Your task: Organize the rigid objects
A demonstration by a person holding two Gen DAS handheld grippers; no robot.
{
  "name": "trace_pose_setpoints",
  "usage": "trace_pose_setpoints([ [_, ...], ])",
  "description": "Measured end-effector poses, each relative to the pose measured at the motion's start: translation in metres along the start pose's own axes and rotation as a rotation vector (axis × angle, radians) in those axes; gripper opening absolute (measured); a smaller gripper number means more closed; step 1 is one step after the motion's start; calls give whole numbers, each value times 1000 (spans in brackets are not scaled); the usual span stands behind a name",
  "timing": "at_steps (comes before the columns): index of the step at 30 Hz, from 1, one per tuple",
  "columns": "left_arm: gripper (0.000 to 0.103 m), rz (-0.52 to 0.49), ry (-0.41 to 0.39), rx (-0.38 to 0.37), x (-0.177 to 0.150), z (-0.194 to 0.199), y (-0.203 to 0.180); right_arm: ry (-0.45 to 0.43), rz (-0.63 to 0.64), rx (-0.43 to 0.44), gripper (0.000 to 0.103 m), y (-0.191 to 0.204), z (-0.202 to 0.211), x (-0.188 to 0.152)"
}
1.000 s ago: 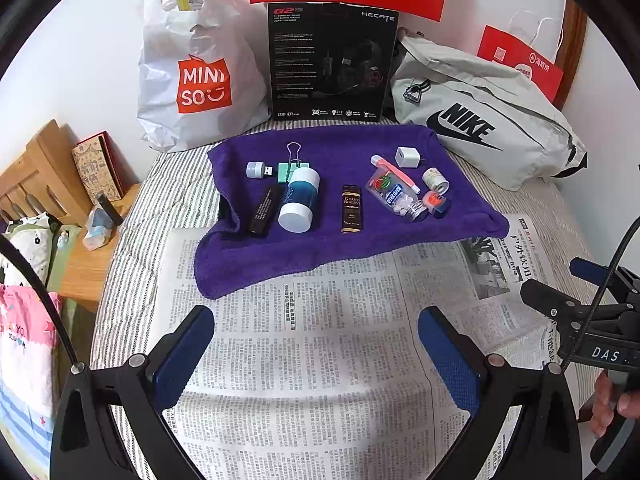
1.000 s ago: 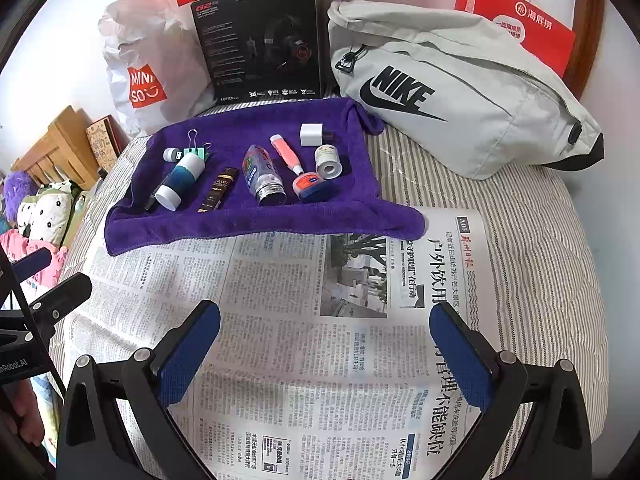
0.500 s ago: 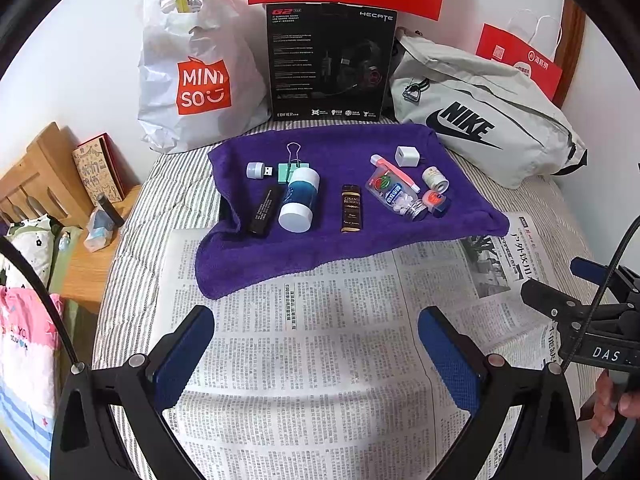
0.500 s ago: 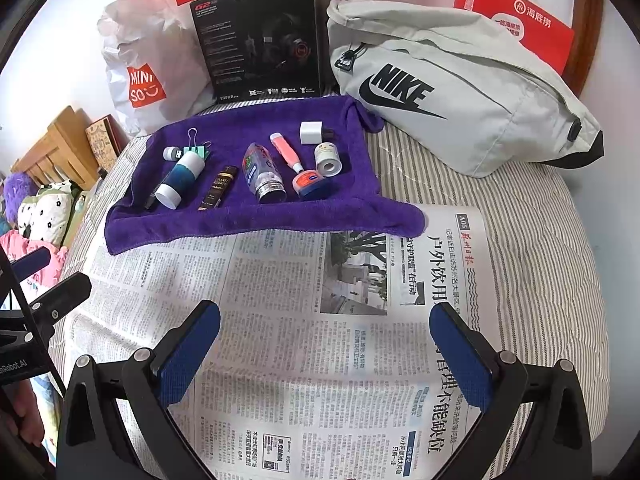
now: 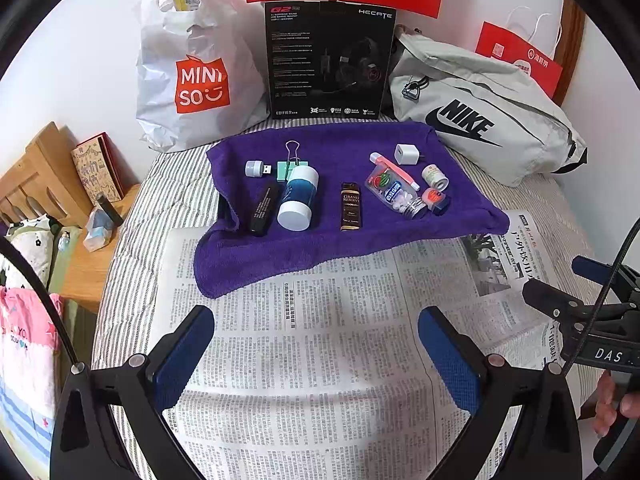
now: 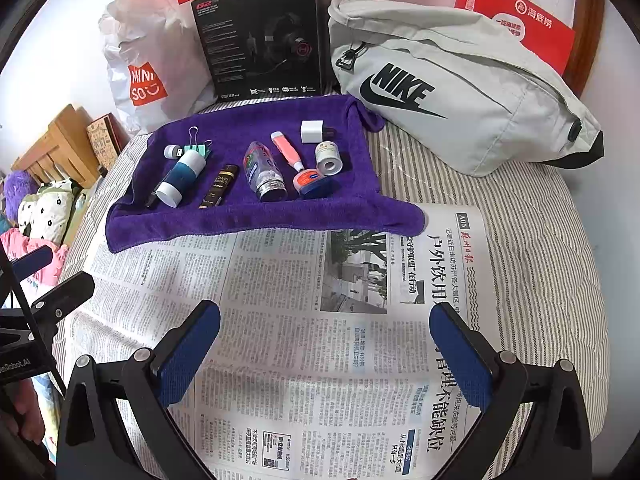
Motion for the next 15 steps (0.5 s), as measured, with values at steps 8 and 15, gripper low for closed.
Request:
trace_pose_setpoints([
  [8, 103, 0, -3, -1, 1, 2, 1, 2, 7, 0, 103, 2, 1, 0],
  [15, 103, -7, 0, -10, 2, 3, -1, 3, 8, 1, 103, 1, 1, 1],
])
Point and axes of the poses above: each gripper's, at about its wrist camera, not at the fingertips, and z roughly against the way its jaws point, y to its left, x to its top, the point moved 3 cm from there along -z, roughly the way its jaws point, and after that the axes turned 11 degrees about z, right-handed, at the moved point
